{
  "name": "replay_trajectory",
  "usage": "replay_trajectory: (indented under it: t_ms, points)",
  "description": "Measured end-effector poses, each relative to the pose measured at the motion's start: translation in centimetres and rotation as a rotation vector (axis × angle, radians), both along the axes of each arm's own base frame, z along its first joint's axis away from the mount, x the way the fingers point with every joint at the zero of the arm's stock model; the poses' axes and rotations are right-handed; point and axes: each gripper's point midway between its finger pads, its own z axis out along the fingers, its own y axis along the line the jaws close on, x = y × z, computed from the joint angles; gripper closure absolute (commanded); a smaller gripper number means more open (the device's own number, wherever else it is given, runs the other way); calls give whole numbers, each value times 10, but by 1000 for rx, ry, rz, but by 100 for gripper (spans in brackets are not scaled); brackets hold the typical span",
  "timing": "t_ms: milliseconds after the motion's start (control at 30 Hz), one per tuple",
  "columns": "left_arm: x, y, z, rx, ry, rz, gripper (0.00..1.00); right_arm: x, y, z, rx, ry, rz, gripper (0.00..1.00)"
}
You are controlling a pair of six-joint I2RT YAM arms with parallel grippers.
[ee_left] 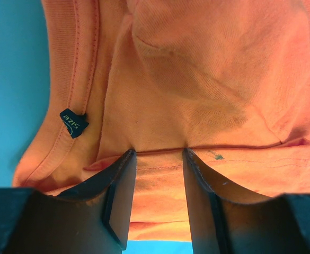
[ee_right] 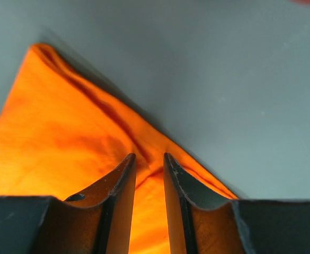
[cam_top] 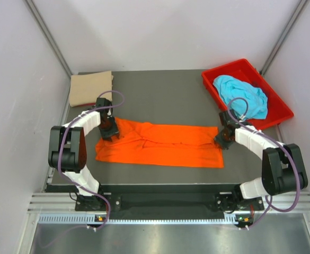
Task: Fold and stack the t-shirts
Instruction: Fold the tshirt
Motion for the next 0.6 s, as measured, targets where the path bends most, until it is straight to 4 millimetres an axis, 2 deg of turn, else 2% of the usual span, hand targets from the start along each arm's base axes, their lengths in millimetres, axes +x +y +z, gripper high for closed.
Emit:
replay_trajectory:
  t_ms: [133, 600]
  points:
    - [0, 0, 0, -1, 0, 3, 54, -2, 0, -2, 13, -3, -39, 72]
    - [1, 4, 0, 22, -2, 11, 54, 12, 4, -3, 47, -73, -80, 75]
